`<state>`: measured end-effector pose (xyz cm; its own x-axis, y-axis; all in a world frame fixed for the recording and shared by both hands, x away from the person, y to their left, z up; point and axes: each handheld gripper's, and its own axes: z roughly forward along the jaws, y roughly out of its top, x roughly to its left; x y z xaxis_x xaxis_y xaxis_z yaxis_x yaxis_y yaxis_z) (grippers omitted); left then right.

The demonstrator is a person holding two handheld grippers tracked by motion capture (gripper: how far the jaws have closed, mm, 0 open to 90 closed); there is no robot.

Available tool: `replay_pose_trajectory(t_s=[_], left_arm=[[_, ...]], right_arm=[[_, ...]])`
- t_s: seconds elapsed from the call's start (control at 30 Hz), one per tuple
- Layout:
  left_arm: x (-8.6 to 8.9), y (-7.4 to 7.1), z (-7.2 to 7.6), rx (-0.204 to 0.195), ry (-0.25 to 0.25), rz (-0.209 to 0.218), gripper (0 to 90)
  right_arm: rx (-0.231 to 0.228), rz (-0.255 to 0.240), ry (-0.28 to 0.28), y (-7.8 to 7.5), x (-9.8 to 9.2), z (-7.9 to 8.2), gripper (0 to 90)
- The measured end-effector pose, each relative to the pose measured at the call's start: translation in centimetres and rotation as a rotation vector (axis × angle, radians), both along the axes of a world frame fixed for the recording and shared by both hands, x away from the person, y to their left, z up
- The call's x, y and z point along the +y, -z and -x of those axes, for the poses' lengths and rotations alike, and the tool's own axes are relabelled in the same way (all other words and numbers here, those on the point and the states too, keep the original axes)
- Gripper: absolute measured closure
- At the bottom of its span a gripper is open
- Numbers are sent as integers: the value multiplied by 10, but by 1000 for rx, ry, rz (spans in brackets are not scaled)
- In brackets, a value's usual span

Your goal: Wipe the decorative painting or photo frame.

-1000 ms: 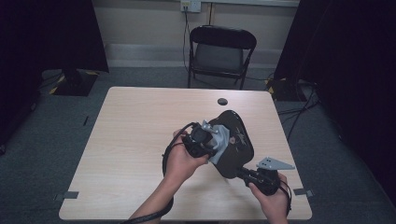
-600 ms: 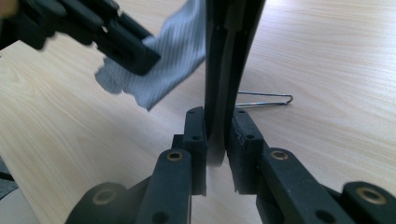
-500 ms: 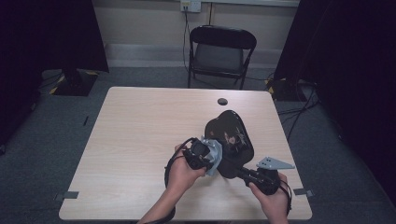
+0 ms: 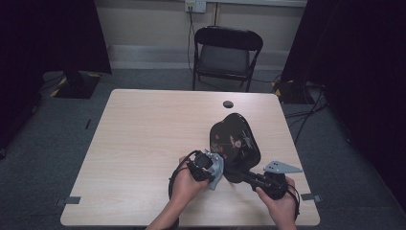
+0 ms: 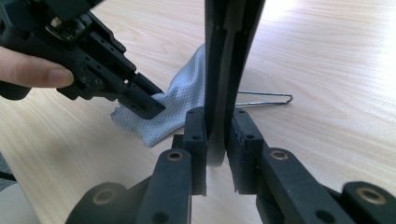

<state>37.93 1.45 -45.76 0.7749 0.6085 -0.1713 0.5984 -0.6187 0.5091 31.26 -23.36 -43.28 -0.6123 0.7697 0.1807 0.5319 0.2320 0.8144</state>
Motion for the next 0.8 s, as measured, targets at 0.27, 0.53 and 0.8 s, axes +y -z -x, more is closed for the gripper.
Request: replay_pose_trajectory(t_s=[0.27, 0.53, 0.8], left_arm=[[3, 2, 1, 11, -7, 15, 796], [16, -30, 3, -23, -16, 52, 796], [18, -96, 3, -124, 8, 95, 796]], right_arm=[[-6, -2, -3, 0, -1, 1, 771], [-2, -2, -11, 0, 0, 3, 758], [3, 2, -7, -1, -1, 3, 793]])
